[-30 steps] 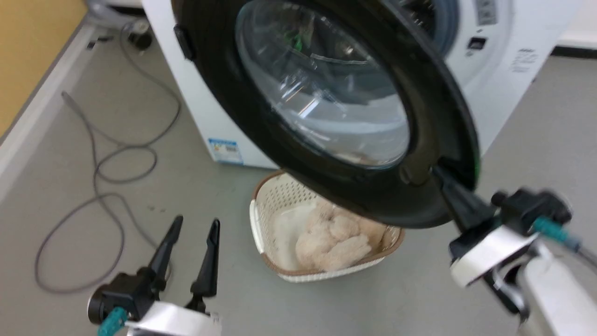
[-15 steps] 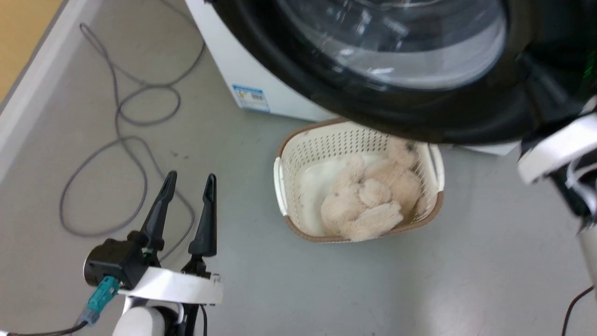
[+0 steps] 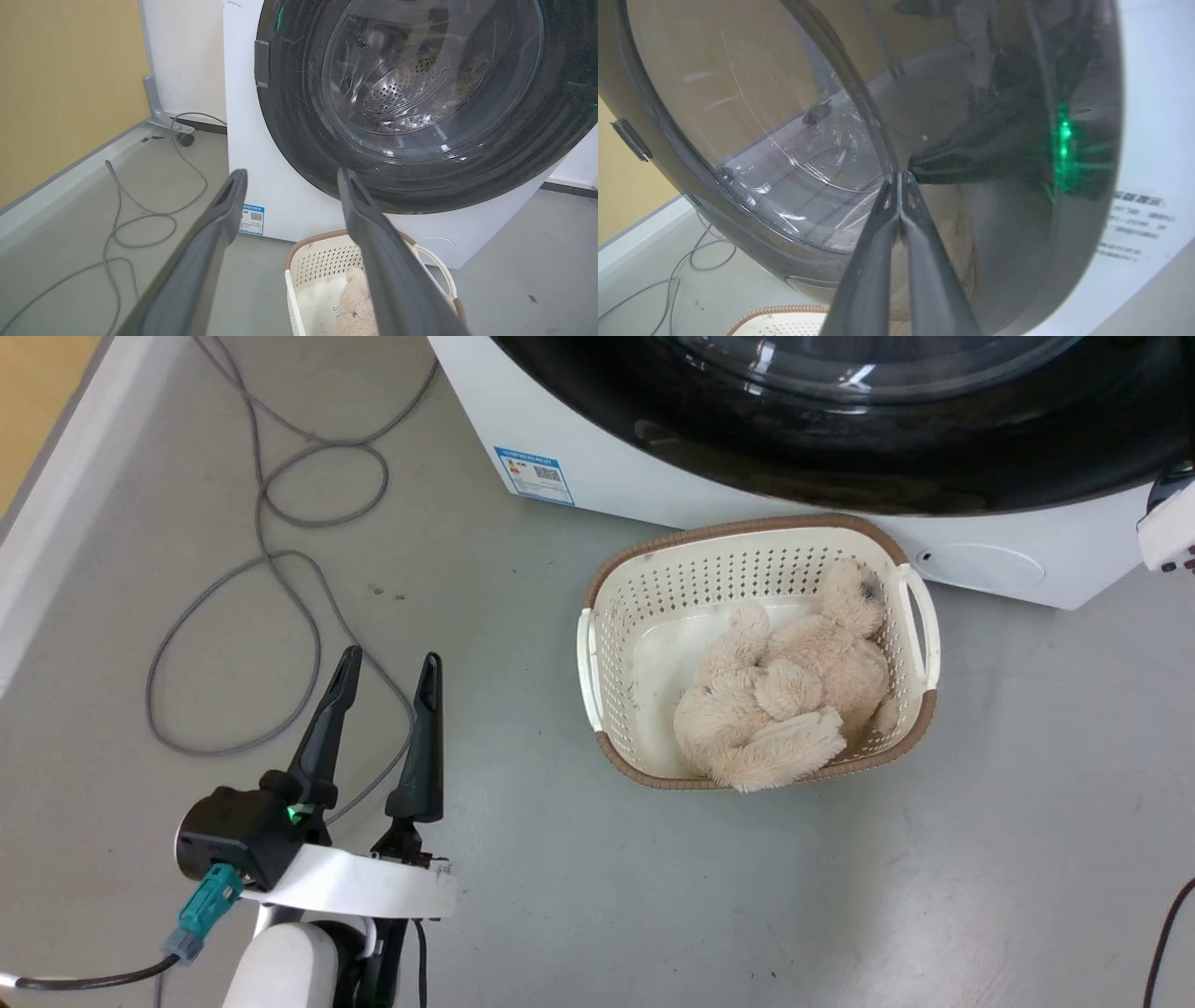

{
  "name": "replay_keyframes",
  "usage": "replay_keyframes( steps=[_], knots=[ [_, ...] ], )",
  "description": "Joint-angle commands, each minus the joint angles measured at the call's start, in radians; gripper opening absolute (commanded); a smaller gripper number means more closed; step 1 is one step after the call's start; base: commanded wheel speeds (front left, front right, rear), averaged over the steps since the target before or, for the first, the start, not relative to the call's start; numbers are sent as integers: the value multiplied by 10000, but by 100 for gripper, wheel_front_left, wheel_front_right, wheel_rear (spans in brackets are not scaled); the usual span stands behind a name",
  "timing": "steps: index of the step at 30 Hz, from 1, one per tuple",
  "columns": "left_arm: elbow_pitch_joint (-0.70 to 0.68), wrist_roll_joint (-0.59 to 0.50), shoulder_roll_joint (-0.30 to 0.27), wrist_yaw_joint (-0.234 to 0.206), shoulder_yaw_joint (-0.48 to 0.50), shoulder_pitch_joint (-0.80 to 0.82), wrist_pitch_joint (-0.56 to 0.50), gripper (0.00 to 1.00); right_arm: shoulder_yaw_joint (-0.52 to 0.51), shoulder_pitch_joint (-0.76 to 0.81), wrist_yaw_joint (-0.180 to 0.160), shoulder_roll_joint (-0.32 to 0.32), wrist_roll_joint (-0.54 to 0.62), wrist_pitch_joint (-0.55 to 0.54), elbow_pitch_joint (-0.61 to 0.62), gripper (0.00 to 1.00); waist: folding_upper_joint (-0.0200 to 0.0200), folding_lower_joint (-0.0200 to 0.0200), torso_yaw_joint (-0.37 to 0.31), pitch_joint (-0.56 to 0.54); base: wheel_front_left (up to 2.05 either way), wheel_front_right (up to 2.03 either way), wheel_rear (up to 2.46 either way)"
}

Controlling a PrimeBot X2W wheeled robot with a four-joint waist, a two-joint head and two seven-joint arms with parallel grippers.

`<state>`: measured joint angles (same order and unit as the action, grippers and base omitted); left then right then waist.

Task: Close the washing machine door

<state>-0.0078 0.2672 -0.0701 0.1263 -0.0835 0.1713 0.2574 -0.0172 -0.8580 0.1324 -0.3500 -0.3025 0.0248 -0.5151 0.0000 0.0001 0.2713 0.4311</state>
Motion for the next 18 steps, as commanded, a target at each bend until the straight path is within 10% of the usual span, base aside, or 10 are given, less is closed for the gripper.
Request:
replay_keyframes(
  steps=[1,18],
  knots=[
    [52,5,45,43,-27,176,43,100,-140,-256,-17,55,169,5,-107,0,0,-1,22,39,0,0,0],
    [338,-139,44,44,359,-214,43,100,-145,950,-17,858,225,1029,-310,0,0,-1,-696,-1470,0,0,0]
  ],
)
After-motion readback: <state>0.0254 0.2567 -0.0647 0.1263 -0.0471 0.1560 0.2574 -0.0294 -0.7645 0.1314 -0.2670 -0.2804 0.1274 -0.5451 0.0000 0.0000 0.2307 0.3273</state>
